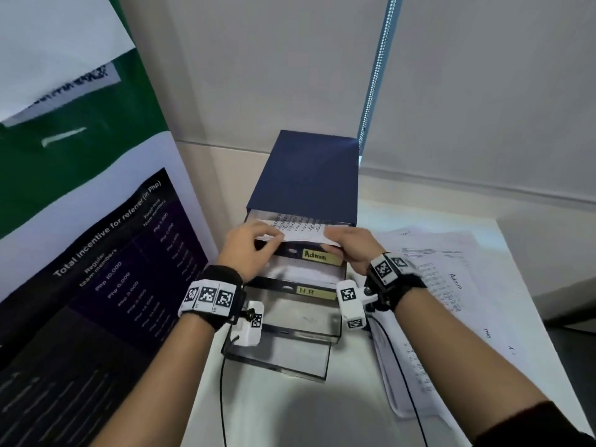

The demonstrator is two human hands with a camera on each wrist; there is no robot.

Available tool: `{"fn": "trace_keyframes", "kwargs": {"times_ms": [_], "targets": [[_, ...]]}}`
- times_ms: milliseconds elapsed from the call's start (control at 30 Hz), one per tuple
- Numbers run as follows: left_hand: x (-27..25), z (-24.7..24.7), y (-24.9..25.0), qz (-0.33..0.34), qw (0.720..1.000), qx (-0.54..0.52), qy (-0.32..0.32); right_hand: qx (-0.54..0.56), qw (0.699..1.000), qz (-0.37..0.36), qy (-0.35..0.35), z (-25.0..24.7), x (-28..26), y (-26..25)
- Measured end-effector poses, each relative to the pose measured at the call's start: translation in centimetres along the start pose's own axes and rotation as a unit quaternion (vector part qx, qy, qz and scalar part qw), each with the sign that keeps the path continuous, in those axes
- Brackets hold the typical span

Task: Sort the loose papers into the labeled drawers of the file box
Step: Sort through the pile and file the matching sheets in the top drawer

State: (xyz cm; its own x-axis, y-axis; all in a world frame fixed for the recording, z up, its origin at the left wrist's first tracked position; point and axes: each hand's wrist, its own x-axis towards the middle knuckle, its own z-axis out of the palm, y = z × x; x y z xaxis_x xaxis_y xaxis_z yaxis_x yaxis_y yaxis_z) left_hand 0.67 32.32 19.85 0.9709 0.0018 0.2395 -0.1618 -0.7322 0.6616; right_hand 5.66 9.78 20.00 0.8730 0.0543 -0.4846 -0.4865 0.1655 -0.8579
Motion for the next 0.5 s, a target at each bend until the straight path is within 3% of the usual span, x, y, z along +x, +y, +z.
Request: {"fn": "trace_keyframes", "kwargs": {"times_ms": [67, 200, 300, 367, 433, 500], "targets": [[0.3, 1.9, 0.7, 0.041, 0.995, 0.042, -0.079, 0.013, 1.000, 0.007, -0.022, 0.2, 0.4, -0.4], [2.0, 5.0, 0.4, 0.027, 0.974, 0.161, -0.154, 0.035, 0.997, 0.000, -0.064, -2.1, -0.1, -0.9], [3.1, 6.3, 0.7, -0.001, 0.956, 0.234, -0.176, 0.002, 0.999, -0.045, -0.016, -7.2, -0.9, 0.2], [3.8, 7.1, 1.2, -0.013, 0.957, 0.249, -0.149, -0.070, 0.995, -0.061, 0.043, -11.9, -1.2, 2.4], [4.1, 8.1, 2.5, 0.023, 0.971, 0.224, -0.079, -0.286, 0.953, -0.048, 0.092, -17.2, -0.3, 5.8], [3.5, 9.8, 5.0, 0.099, 0.981, 0.163, -0.013, -0.525, 0.848, 0.005, 0.075, -21.5, 0.5, 10.1]]}}
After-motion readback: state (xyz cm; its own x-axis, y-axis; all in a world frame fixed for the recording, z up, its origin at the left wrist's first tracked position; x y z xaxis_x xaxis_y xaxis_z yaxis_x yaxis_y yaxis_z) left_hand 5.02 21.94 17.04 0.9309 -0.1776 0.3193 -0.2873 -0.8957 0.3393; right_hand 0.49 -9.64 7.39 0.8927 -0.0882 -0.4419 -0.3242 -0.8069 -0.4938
